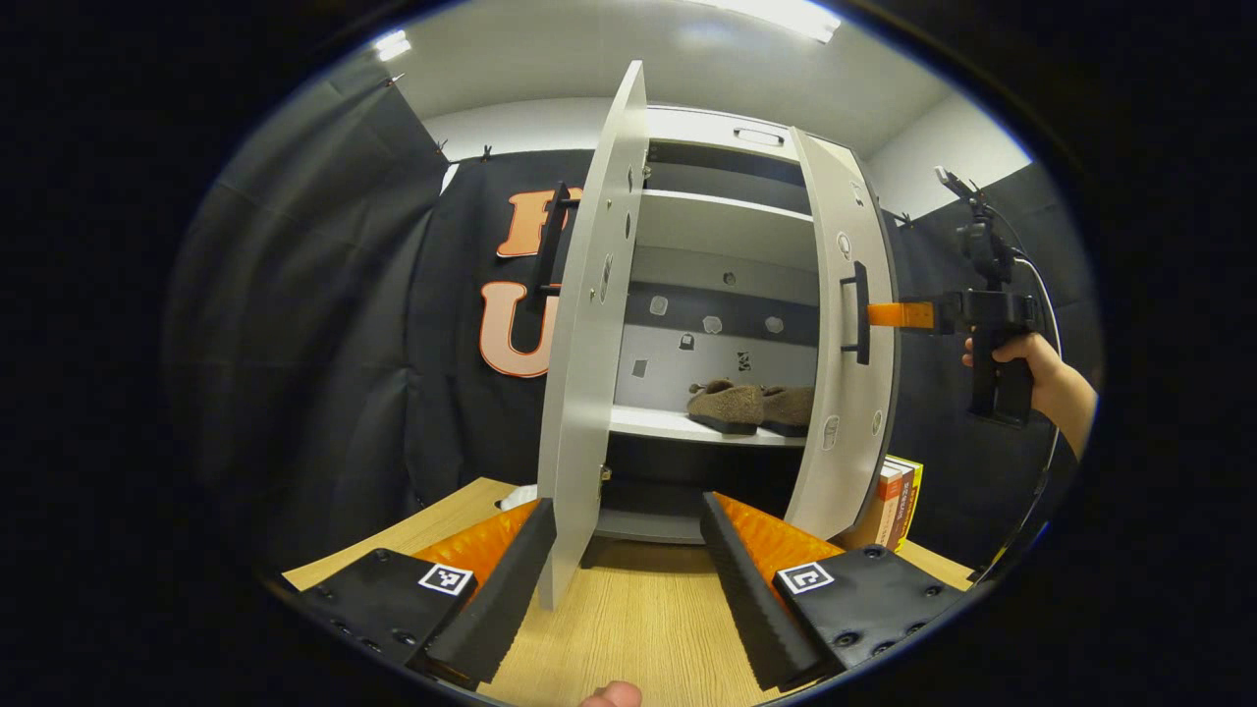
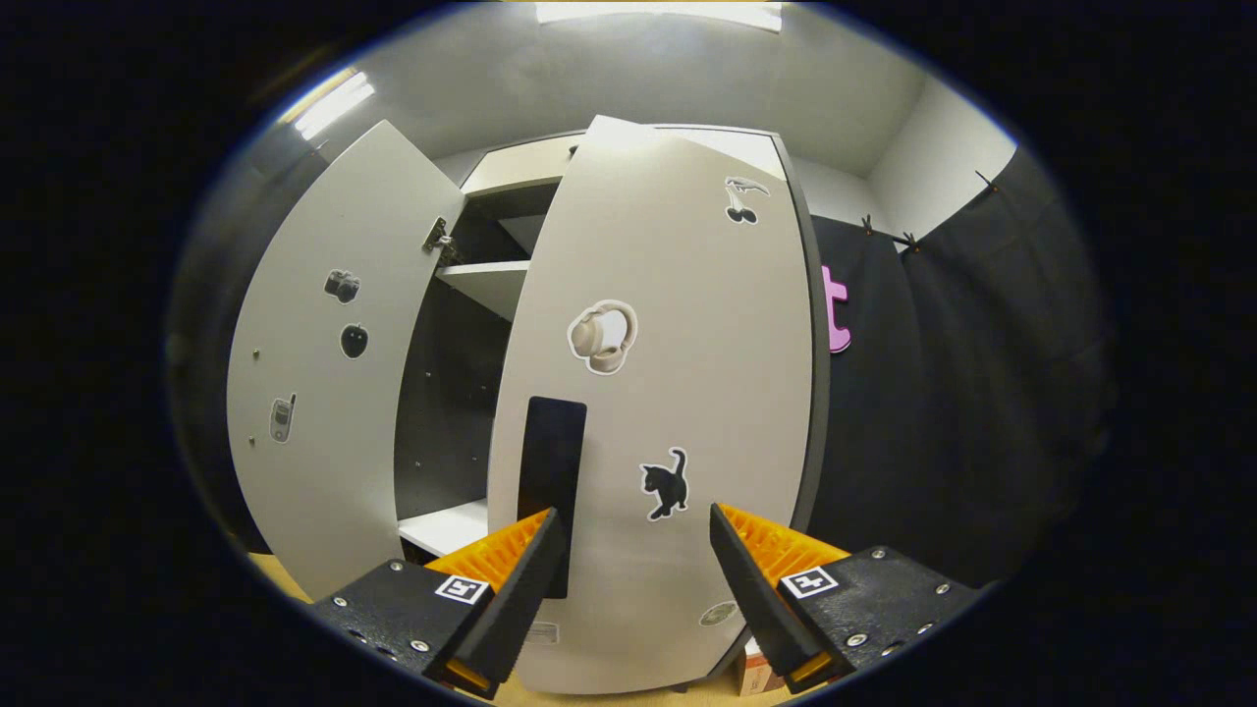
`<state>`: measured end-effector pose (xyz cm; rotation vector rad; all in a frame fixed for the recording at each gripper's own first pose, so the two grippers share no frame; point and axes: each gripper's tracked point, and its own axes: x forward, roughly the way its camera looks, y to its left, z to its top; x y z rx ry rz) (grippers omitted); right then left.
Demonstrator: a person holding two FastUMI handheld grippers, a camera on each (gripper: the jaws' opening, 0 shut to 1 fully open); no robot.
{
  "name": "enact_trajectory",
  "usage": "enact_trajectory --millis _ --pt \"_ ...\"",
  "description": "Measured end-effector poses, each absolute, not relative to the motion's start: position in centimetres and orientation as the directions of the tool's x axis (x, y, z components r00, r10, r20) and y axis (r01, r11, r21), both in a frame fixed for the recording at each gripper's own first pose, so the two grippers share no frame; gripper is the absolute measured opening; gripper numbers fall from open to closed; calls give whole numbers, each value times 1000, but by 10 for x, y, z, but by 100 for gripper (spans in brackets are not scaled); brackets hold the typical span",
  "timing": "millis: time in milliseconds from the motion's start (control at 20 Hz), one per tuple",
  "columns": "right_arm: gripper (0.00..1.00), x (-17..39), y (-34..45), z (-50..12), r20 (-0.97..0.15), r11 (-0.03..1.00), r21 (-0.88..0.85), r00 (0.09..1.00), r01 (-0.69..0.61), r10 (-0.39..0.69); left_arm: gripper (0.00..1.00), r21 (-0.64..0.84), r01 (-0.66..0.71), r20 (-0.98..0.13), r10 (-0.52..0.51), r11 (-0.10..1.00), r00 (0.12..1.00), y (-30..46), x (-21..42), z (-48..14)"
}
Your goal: Grab one shoe with the right hand and put it into the shoe cabinet, grab the other shoe with the left hand and put it into the shoe cabinet; then close the right door with the right hand and the left door with the left hand.
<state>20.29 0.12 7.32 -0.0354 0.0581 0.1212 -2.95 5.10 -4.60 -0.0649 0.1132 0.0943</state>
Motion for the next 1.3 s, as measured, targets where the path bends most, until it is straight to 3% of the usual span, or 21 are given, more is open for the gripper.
enact_trajectory --millis 50,100,700,1300 --pt "97 206 3 71 -63 992 -22 991 -121 120 97 -60 -99 -118 92 993 989 52 -29 -47" --pt "92 209 6 70 -64 993 -18 991 -120 119 97 -61 -100 -117 93 993 989 52 -28 -47" --pt "91 257 31 55 -120 998 -3 991 -67 67 97 -91 -115 -105 106 989 989 55 -24 -45" --pt "92 246 25 71 -113 999 39 993 -23 28 94 -102 -160 -95 151 982 984 78 -44 -33"
